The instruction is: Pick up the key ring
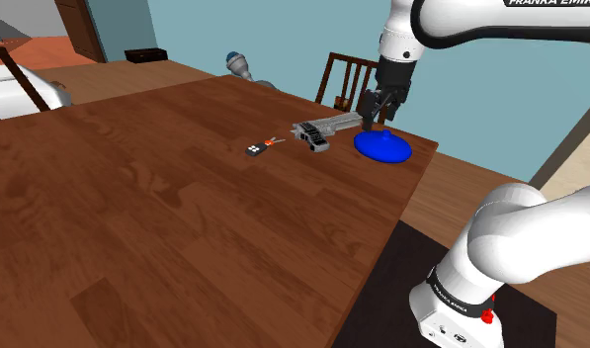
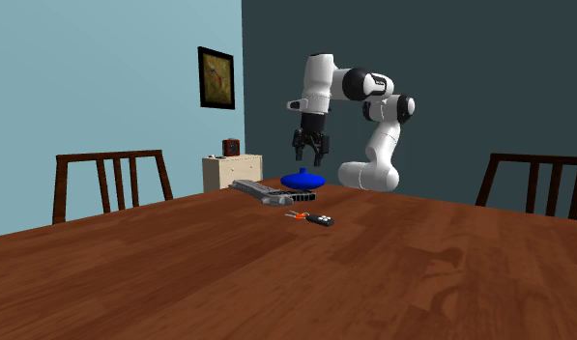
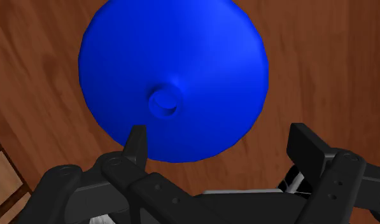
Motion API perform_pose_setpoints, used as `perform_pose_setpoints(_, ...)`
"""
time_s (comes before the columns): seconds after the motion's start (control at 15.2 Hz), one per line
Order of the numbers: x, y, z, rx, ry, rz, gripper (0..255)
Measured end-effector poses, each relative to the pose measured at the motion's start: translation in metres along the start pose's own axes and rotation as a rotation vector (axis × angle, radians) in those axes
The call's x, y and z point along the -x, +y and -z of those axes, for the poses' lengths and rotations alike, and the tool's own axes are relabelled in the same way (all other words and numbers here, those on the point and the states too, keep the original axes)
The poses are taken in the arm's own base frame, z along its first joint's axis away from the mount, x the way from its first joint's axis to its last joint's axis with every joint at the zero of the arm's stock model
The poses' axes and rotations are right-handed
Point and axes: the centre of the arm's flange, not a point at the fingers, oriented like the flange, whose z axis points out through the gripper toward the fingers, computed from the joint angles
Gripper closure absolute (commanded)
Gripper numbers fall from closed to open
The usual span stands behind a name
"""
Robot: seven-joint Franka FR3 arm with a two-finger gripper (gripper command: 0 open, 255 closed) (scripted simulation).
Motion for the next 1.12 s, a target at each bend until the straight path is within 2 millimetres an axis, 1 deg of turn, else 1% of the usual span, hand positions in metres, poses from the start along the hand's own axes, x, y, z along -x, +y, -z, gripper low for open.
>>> perform_pose_setpoints(0.07,0.0,0.0,0.0,0.0,0.0,0.0,0)
perform_pose_setpoints(0.13,-0.002,-0.005,-0.001,-0.002,-0.001,-0.006,0)
perform_pose_setpoints(0.26,-0.011,-0.022,-0.002,-0.008,-0.005,-0.027,0)
perform_pose_setpoints(0.4,-0.025,-0.044,-0.008,-0.016,-0.009,-0.052,0)
perform_pose_setpoints(0.53,-0.039,-0.068,-0.008,-0.025,-0.014,-0.079,0)
perform_pose_setpoints(0.73,-0.057,-0.099,-0.01,-0.037,-0.02,-0.119,0)
perform_pose_setpoints(0.92,-0.08,-0.129,-0.011,-0.05,-0.027,-0.16,0)
perform_pose_setpoints(1.12,-0.103,-0.16,-0.018,-0.063,-0.035,-0.199,0)
